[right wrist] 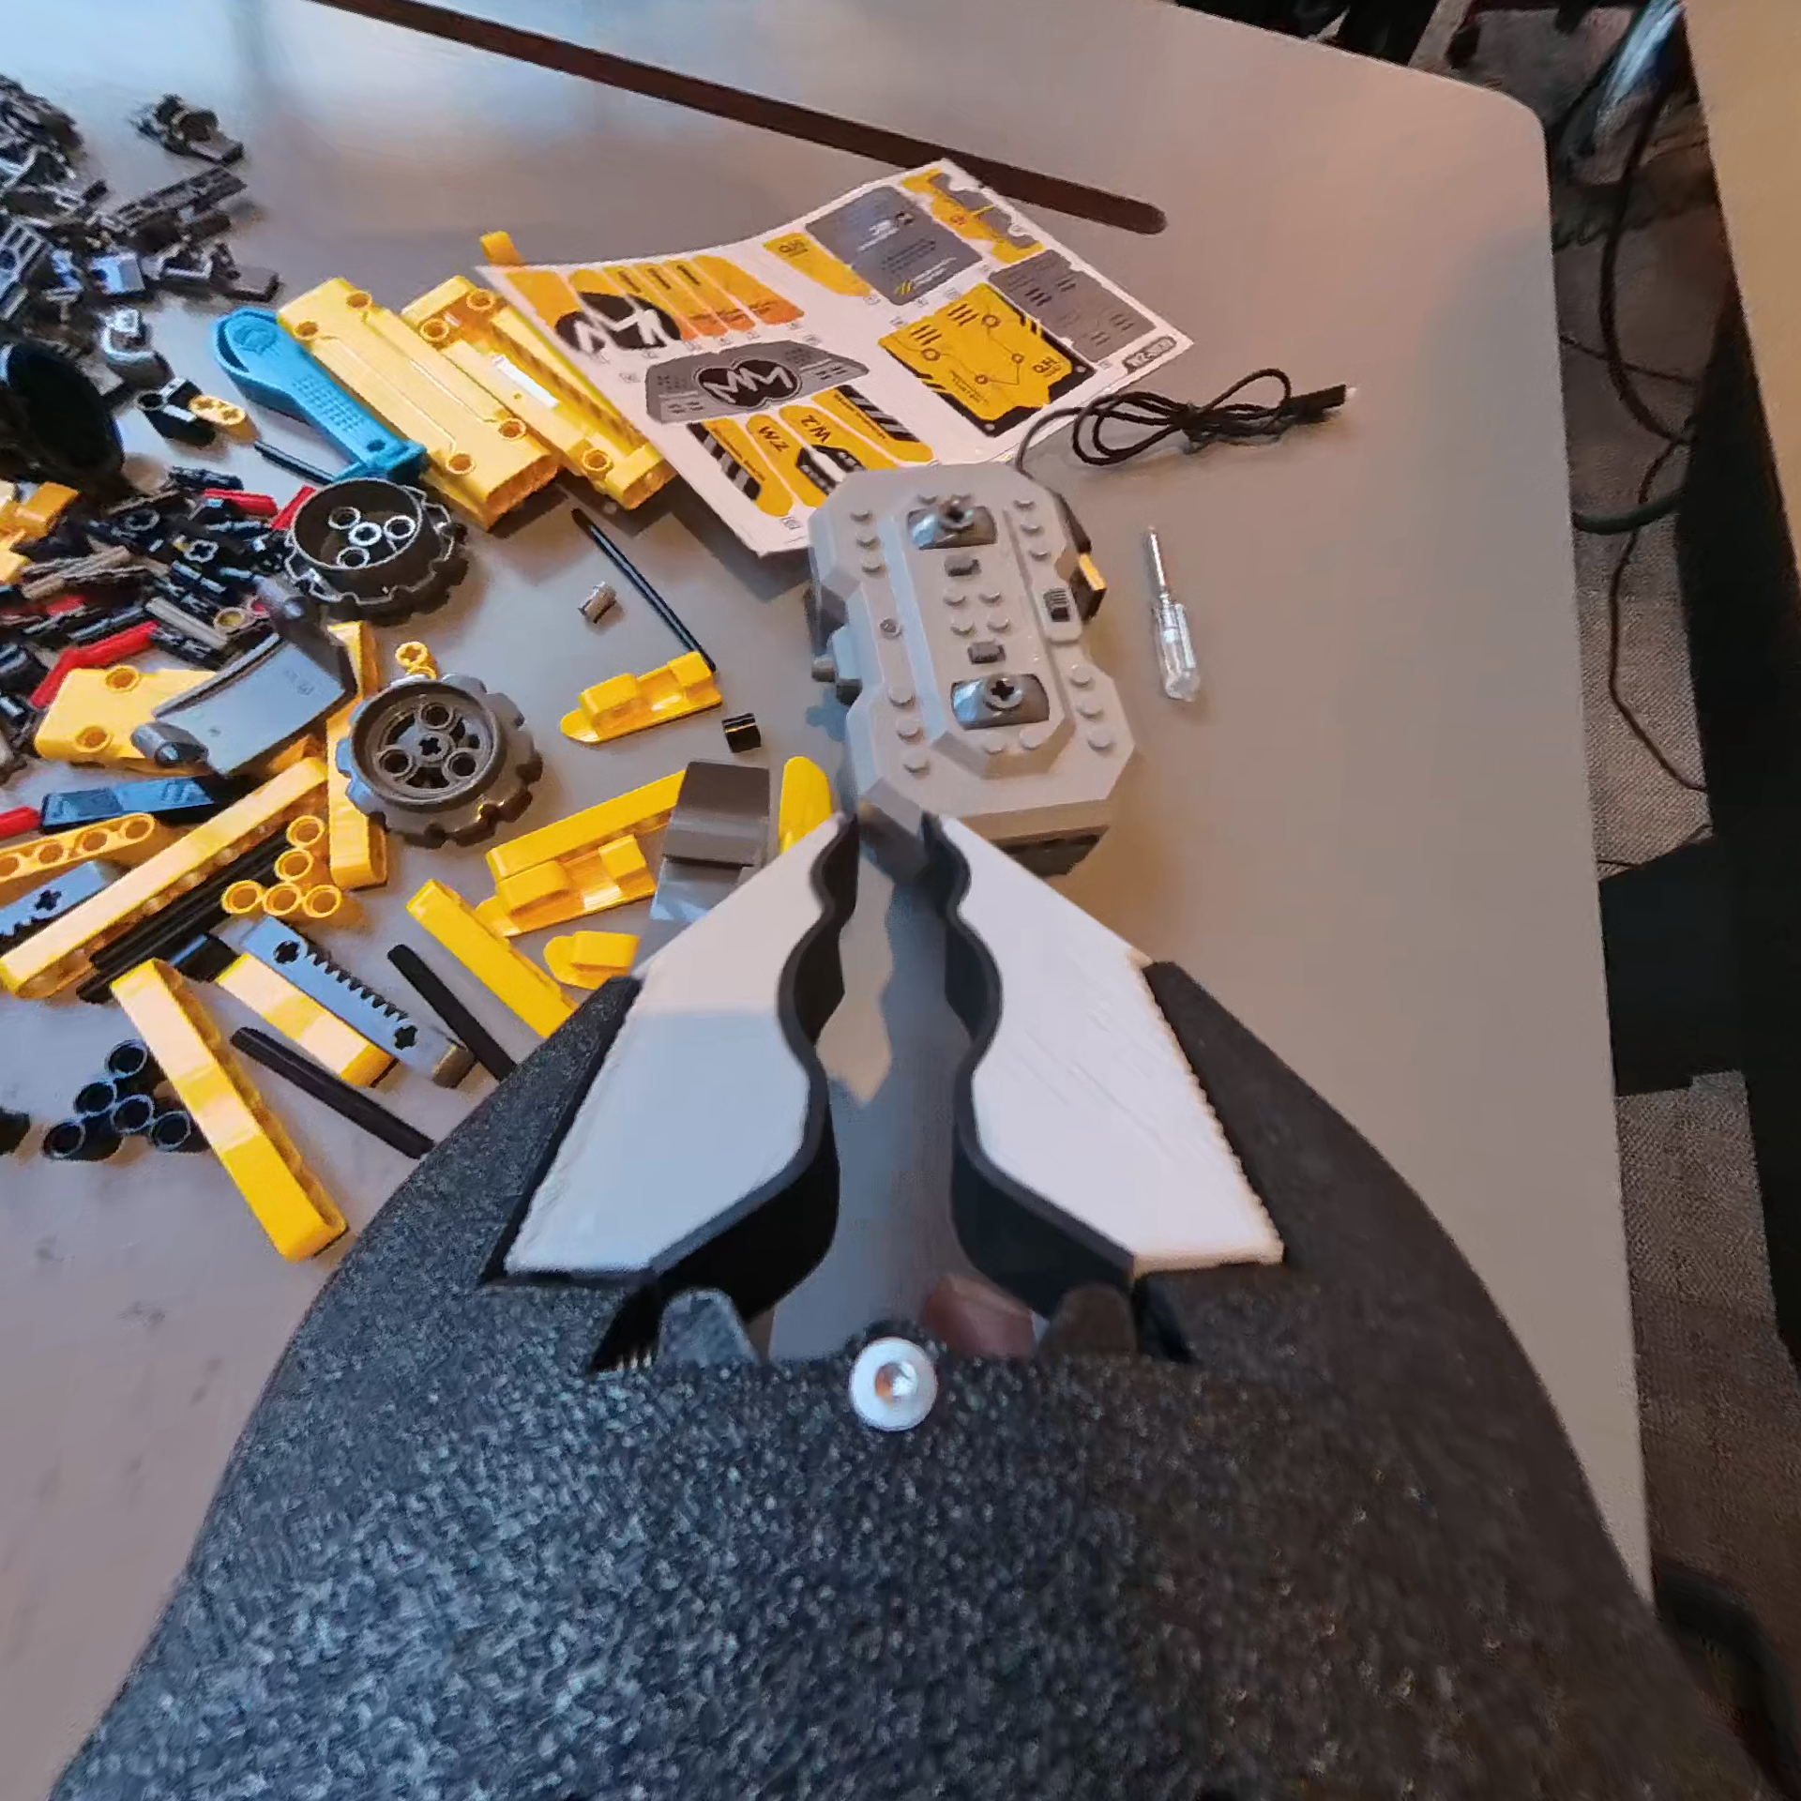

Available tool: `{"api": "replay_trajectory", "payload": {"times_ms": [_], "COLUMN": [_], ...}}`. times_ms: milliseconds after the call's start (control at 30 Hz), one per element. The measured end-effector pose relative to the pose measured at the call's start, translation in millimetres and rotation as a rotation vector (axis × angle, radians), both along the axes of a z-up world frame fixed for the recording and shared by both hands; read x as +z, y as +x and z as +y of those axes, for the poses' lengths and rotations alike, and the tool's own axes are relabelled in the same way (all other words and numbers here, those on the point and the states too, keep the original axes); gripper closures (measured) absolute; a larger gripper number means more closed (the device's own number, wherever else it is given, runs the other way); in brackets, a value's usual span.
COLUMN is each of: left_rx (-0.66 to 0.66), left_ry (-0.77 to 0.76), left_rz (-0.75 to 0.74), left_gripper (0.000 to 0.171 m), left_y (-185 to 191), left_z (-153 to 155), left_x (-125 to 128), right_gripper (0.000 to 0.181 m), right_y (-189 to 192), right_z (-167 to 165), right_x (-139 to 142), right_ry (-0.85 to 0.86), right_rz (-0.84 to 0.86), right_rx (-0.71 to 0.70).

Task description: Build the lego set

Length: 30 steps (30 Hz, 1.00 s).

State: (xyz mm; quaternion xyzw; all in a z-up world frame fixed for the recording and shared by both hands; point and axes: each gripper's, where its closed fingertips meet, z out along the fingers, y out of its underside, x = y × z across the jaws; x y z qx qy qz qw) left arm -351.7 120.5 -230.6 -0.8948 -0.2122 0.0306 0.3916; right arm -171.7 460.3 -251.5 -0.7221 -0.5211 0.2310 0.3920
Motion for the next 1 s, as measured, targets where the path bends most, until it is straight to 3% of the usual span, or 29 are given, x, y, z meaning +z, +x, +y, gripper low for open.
{"api": "replay_trajectory", "payload": {"times_ms": [133, 267, 400, 567, 833, 867, 1000], "left_rx": [-0.010, -0.028, -0.043, -0.048, -0.059, -0.059, -0.061], "left_ry": [-0.014, -0.021, -0.046, -0.059, -0.060, -0.060, -0.062], "left_rz": [-0.009, -0.019, -0.025, -0.026, -0.039, -0.039, -0.041], "left_gripper": [0.145, 0.145, 0.145, 0.144, 0.144, 0.144, 0.144], "left_y": [4.0, 9.2, 13.8, 15.7, 20.4, 20.7, 21.5], "left_z": [3.6, 6.7, 6.9, 5.1, 7.2, 7.5, 7.2], "left_x": [-4.1, -6.0, -10.1, -13.2, -16.4, -16.6, -17.9], "right_gripper": [0.168, 0.180, 0.180, 0.181, 0.178, 0.170, 0.169], "right_y": [-4.7, -11.9, -11.2, -15.1, -14.5, -17.3, -23.5], "right_z": [-15.1, -26.8, -45.8, -54.7, -76.0, -76.2, -84.5], "right_x": [-11.3, 7.4, -13.7, 28.1, -25.5, -21.0, 2.9], "right_ry": [-0.032, 0.018, -0.080, 0.032, -0.046, -0.020, -0.015], "right_rz": [-0.056, 0.021, -0.069, 0.117, -0.127, -0.109, 0.027], "right_rx": [0.068, 0.124, 0.221, 0.281, 0.389, 0.389, 0.430]}}
